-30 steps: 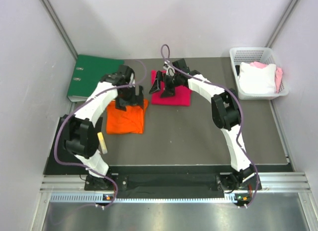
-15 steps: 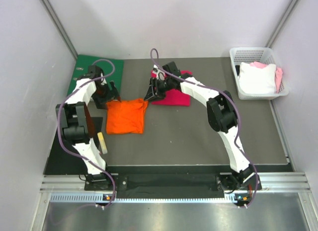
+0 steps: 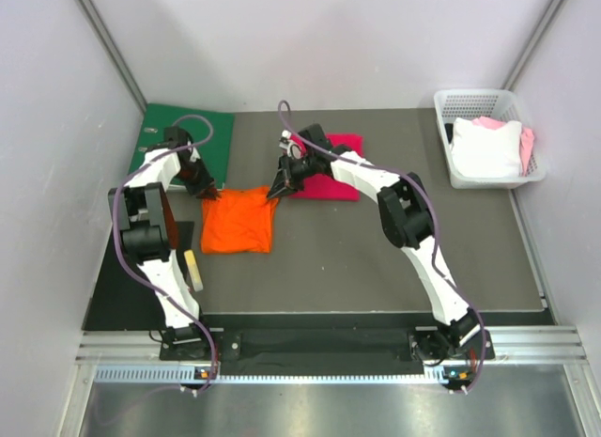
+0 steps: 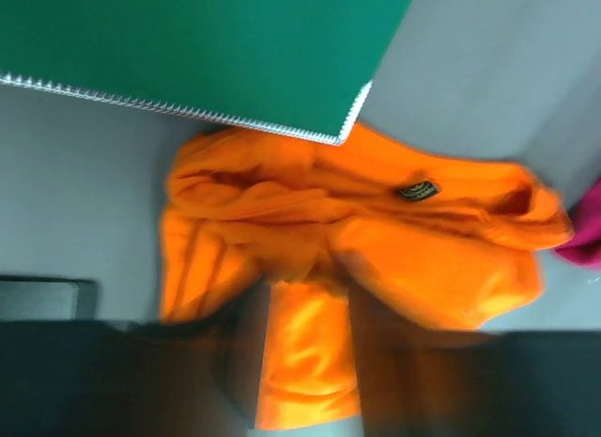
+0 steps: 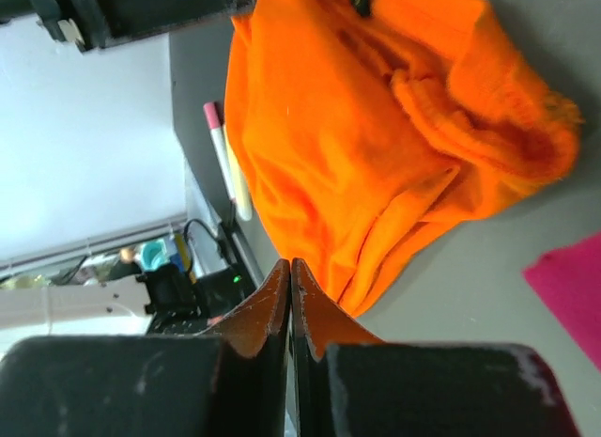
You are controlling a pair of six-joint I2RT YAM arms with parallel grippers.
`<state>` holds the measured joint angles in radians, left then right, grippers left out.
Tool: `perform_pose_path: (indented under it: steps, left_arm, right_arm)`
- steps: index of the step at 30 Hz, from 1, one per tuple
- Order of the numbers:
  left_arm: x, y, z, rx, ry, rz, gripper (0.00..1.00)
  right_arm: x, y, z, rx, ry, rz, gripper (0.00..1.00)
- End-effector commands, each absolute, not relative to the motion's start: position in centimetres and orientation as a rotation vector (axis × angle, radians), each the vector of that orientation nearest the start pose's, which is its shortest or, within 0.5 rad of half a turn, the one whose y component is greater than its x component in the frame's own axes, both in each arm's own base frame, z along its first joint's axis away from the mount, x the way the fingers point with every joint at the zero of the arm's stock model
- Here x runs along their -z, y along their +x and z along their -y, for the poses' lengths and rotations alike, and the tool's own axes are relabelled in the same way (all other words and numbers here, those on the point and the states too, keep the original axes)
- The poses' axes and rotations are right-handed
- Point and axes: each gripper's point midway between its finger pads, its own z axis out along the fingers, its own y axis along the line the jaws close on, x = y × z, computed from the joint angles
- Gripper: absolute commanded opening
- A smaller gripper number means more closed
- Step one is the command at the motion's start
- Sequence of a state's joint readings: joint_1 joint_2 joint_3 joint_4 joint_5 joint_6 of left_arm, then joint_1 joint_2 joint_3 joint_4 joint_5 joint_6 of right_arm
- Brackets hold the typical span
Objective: Fold and stack the t-shirts
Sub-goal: Smooth out wrinkles on the folded tshirt
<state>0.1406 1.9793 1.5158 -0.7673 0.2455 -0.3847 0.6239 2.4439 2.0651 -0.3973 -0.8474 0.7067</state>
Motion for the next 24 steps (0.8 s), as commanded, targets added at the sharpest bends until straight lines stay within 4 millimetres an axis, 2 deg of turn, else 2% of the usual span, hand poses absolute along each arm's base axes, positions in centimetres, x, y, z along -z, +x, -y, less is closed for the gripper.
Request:
perform_pose_path:
  steps: [1, 6, 10, 12, 15, 17, 19, 24]
  left_arm:
    - [-9.0, 45.0, 0.2, 0.479, -0.615, -2.605, 0.0]
    - [-7.8, 45.3, 0.0, 0.468, -0.62, -2.639, 0.0]
    - [-7.2, 45.5, 0.0, 0.464, -0.628, -2.65, 0.0]
    - [-7.1, 45.6, 0.1, 0.475, -0.629, -2.652, 0.0]
    - [-7.0, 45.6, 0.0, 0.467, -0.623, -2.656, 0.0]
    - [-7.2, 45.5, -0.1, 0.454, -0.611, -2.658, 0.0]
    - [-7.3, 45.3, -0.3, 0.442, -0.608, -2.662, 0.0]
    - [-7.3, 44.8, -0.5, 0.421, -0.589, -2.672, 0.0]
  right_arm:
    - [-14.0, 35.8, -48.3, -1.75, -0.544, -2.47, 0.0]
    - [-14.0, 34.1, -49.0, -1.849, -0.608, -2.474, 0.0]
    - [-12.4, 33.4, -49.6, -1.886, -0.605, -2.521, 0.0]
    - [-10.6, 33.6, -49.3, -1.855, -0.543, -2.596, 0.0]
    - [-7.8, 34.4, -48.5, -1.735, -0.461, -2.689, 0.0]
    - [-5.9, 36.1, -47.3, -1.573, -0.379, -2.729, 0.0]
    - [-4.9, 37.4, -45.9, -1.466, -0.327, -2.743, 0.0]
    - [-3.5, 40.6, -44.4, -1.218, -0.267, -2.704, 0.0]
